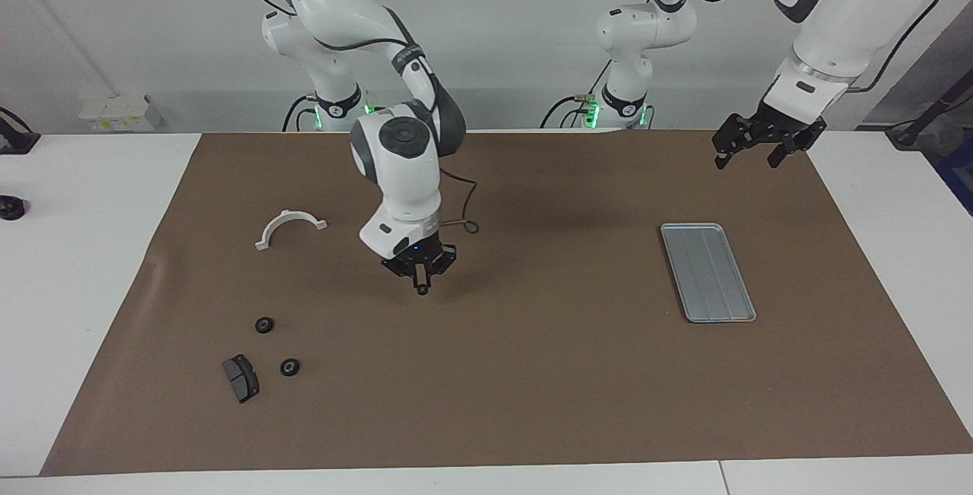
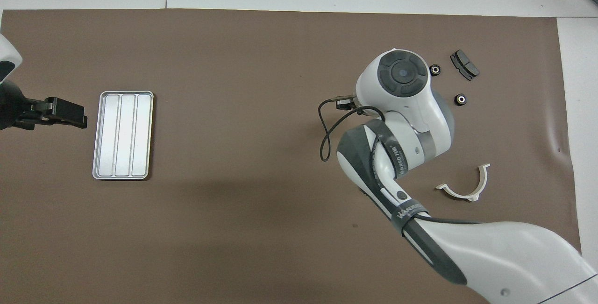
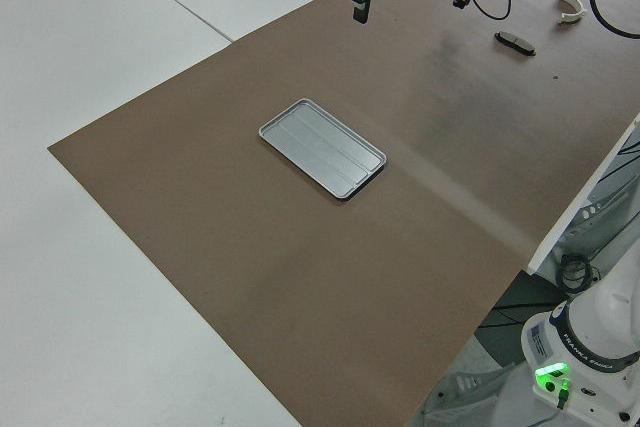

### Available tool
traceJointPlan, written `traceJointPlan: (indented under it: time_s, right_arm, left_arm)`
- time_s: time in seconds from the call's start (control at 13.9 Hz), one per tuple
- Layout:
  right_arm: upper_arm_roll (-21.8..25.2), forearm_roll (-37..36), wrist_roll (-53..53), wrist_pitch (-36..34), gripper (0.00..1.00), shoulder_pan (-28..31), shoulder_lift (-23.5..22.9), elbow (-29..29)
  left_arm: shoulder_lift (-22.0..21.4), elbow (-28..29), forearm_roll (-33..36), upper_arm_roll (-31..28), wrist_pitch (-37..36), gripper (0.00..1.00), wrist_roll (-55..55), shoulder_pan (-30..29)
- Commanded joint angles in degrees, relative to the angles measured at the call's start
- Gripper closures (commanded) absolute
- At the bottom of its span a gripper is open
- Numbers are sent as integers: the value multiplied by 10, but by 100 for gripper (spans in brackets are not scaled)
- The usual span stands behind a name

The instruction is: Place bearing gear from tray to pile

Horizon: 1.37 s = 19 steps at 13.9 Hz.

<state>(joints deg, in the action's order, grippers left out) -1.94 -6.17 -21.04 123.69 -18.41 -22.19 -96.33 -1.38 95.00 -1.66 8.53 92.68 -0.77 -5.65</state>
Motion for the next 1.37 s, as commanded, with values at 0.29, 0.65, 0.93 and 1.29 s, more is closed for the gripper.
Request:
traceJointPlan:
  time_s: [0.29, 0.65, 0.93, 1.29]
  right_arm:
    - [-9, 44, 188, -3, 100, 159, 7, -18]
    - [-9, 49, 219, 9, 100, 196, 16, -57]
    - [-9, 49, 200, 20, 69, 188, 28, -90]
    - [-10, 49, 161, -2, 25, 171, 35, -70]
  left_arm:
    - [-23, 26, -7, -7, 10, 0, 6, -7]
    - [-23, 26, -7, -6, 10, 0, 6, -7]
    - [-23, 26, -7, -6, 10, 0, 6, -7]
    - [-23, 26, -7, -7, 10, 0, 6, -7]
